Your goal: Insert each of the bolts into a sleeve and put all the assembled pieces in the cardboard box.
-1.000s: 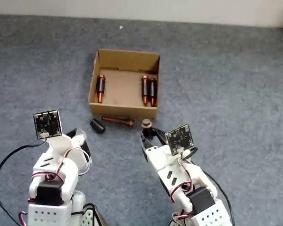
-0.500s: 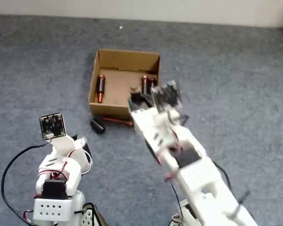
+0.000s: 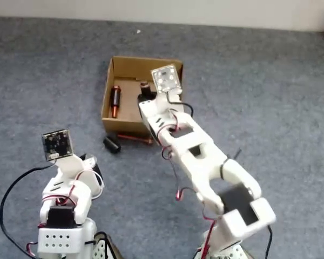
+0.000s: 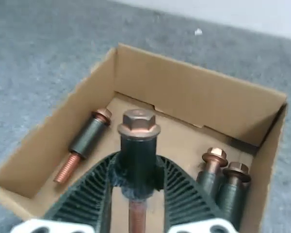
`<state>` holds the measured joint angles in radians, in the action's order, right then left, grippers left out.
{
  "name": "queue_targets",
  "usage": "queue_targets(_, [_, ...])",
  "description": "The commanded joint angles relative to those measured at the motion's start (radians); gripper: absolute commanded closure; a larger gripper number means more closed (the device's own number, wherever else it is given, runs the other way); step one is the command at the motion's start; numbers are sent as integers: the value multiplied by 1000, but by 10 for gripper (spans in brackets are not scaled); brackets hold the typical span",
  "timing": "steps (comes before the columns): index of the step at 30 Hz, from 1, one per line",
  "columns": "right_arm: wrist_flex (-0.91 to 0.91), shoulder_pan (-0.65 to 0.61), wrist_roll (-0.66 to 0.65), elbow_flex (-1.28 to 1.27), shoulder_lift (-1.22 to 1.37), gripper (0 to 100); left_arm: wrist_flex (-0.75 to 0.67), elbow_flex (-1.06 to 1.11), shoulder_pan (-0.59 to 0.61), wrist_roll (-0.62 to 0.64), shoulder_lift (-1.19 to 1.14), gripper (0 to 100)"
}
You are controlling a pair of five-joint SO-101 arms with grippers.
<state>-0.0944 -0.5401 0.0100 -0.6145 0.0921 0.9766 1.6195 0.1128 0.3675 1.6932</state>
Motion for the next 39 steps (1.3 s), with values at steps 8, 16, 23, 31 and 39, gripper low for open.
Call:
queue_targets(8, [374,-19,11,200,-90,846,-21,-104,225,-5,10,993])
queue_targets(16, [631,-189,11,197,-248,846,-43,-122,331,-5,10,993])
queue_targets(23, [662,-311,11,206,-96,846,-123,-81,374,-5,10,993])
queue_targets(31, [662,-326,5,318,85,847,-146,-67,372,-5,10,992])
queue_targets(39, [710,-361,5,417,203,847,-149,-59,371,-5,8,990])
